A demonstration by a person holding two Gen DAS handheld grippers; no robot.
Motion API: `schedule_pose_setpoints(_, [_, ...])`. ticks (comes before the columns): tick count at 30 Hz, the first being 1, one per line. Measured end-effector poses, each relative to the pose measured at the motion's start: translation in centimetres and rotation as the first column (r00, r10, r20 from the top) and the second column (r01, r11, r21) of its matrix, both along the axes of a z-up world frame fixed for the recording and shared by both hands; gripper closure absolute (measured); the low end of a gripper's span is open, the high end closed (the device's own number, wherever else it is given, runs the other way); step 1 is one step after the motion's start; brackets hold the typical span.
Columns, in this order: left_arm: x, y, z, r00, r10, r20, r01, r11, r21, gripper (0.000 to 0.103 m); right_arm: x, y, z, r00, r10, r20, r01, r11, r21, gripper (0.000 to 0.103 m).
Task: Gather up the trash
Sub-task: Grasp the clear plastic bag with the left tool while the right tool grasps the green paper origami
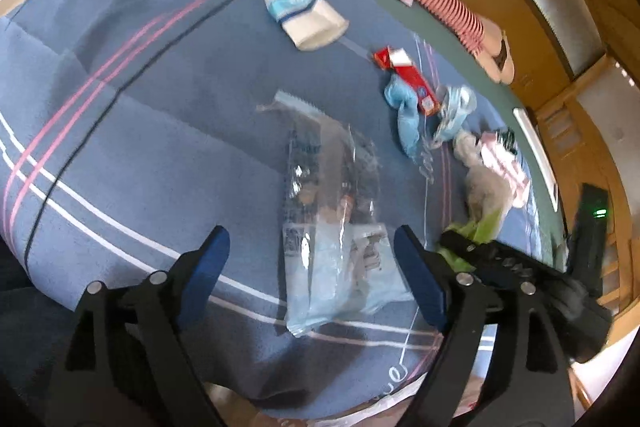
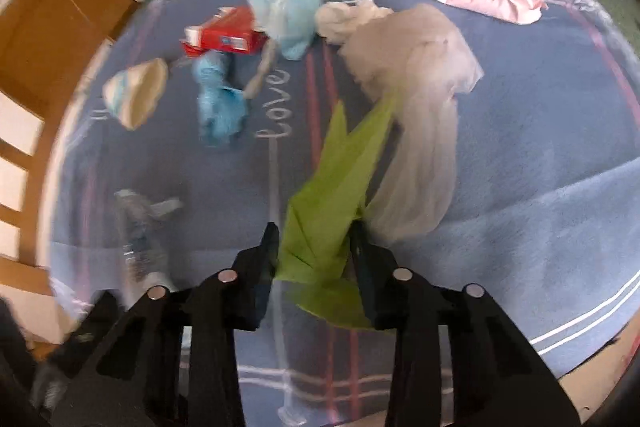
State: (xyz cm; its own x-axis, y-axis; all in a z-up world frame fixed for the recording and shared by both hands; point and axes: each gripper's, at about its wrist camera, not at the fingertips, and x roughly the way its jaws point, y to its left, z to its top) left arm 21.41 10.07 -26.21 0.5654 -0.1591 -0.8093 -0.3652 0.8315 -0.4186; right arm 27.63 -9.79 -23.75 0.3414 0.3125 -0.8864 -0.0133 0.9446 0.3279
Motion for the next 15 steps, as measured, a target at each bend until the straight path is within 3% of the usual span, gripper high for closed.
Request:
schedule_pose_setpoints(6, [1.3, -1.8, -1.5, 0.993, -0.088, -0.079, 0.091, 0.995, 0.040, 0.020, -3.0, -1.1, 5.2, 0.982, 0.057, 0.179, -0.081, 0.989, 0.127, 0.072])
schedule_pose_setpoints(8, [1.5, -2.3, -1.3, 0.991, -0.119, -0.066, 0.123, 0.990, 0.064, 0.035, -3.6, -1.6, 6.8, 0.972, 0.060, 0.229, -0.094, 0.985, 0.141, 0.072])
schedule_pose_setpoints(10, [1.8, -2.8, -1.5, 0.986, -0.154, -0.067, 0.158, 0.986, 0.061, 0.063, -4.2, -2.2, 8.2, 0.963, 0.056, 0.262, -0.100, 0.982, 0.159, 0.072])
schedule_pose_setpoints(13, [2.0, -3.3, -1.2, 0.980, -0.198, -0.037, 0.199, 0.979, 0.051, 0.082, -5.3, -3.1, 9.5, 0.957, 0.043, 0.287, -0.097, 0.979, 0.178, 0.072])
schedule_pose_setpoints(15, [1.7, -3.5, -0.3, 0.978, -0.209, 0.019, 0.207, 0.976, 0.061, 0.086, -6.3, -3.2, 9.8, 0.952, 0.061, 0.301, -0.108, 0.984, 0.144, 0.072])
